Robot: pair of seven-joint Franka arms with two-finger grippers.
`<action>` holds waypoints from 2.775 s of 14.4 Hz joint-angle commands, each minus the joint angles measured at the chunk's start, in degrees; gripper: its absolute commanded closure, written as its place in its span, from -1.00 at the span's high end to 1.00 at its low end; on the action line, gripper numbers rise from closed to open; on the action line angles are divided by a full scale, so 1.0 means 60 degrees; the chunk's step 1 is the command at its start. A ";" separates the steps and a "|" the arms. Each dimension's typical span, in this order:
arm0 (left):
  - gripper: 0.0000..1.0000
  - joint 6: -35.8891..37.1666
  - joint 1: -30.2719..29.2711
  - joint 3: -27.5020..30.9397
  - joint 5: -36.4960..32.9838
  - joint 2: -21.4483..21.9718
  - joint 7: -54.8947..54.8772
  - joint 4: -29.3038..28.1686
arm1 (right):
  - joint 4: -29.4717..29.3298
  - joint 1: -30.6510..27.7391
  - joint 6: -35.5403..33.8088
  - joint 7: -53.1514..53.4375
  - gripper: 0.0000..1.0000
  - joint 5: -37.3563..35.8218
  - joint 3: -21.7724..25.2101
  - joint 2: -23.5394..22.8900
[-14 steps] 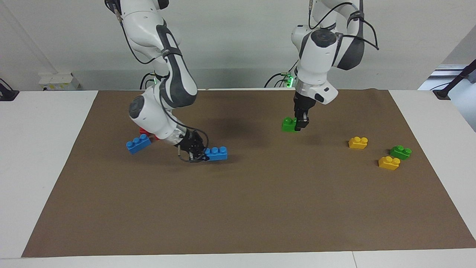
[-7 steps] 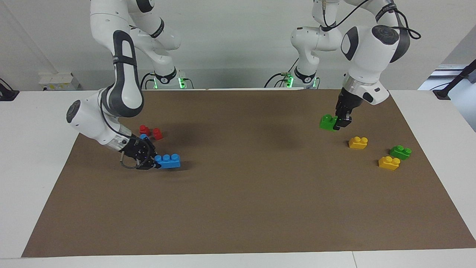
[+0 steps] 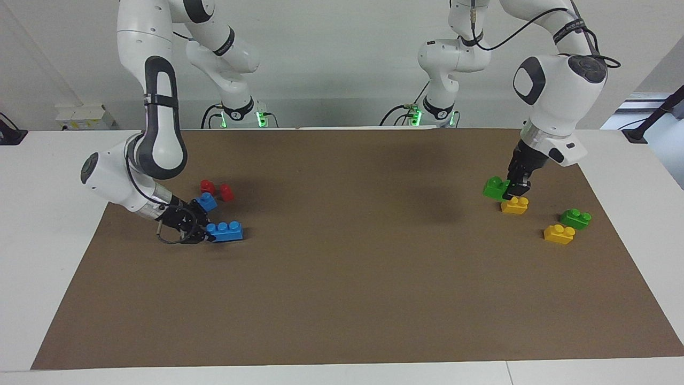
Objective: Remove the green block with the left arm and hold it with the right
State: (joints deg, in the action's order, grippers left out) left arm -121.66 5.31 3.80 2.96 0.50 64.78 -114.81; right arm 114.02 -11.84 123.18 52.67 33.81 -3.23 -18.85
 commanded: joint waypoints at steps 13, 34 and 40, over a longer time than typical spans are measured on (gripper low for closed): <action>-1.00 -0.2574 -0.0987 -0.0106 0.0092 -0.3245 -0.0982 0.0956 | -0.0047 -0.0226 -0.0708 -0.0459 0.89 -0.0215 -0.0165 0.0358; 1.00 -0.0267 -0.0841 -0.0179 -0.0479 -0.2647 -0.4567 0.2286 | -0.3697 0.1094 -0.5602 -0.8486 1.00 -0.5636 -0.0341 0.3127; 1.00 0.2387 -0.0738 -0.0487 -0.0581 -0.1959 -0.6309 0.3841 | -0.3843 0.0991 -0.5368 -0.8589 1.00 -0.5694 -0.0326 0.3025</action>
State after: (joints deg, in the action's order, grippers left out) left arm -112.17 0.51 1.01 0.80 -12.55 30.95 -93.80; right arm 91.96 -5.15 91.06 2.79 0.95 -4.72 -0.03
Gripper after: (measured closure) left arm 0.000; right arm 0.000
